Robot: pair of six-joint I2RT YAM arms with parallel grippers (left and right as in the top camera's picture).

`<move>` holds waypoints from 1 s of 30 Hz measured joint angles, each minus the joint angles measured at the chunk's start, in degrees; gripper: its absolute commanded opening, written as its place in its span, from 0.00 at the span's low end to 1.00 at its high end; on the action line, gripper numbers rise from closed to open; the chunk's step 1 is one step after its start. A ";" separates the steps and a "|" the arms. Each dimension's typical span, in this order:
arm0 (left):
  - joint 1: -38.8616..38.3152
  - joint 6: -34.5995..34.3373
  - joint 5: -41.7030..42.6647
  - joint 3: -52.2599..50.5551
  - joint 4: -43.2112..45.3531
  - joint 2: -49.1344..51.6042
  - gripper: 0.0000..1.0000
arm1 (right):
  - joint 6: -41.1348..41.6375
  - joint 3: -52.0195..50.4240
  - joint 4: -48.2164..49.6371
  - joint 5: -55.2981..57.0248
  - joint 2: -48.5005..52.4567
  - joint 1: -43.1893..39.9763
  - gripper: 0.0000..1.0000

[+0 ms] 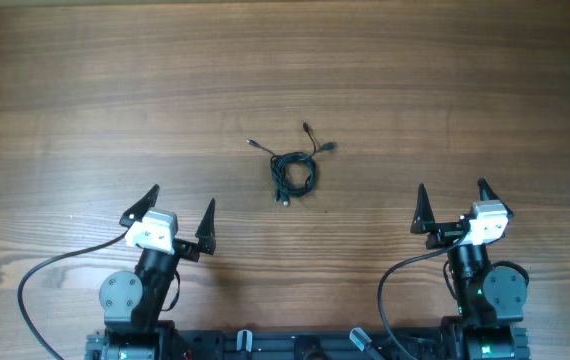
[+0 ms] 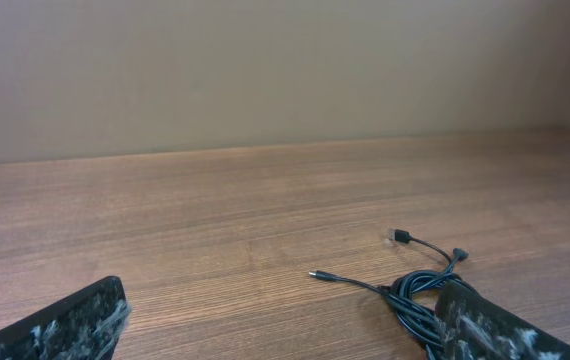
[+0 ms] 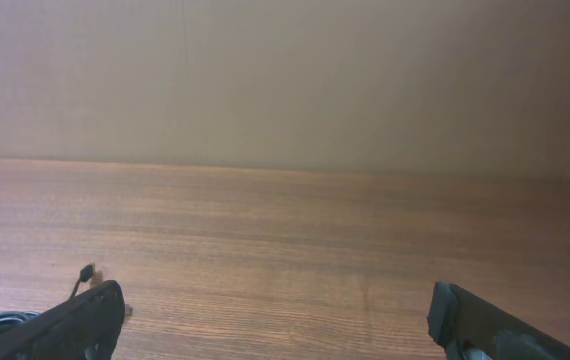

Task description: Untangle cables

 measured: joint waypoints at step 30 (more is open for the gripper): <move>-12.94 -13.40 6.34 67.56 -28.28 68.48 1.00 | 0.00 -0.02 0.09 -0.02 0.02 0.00 1.00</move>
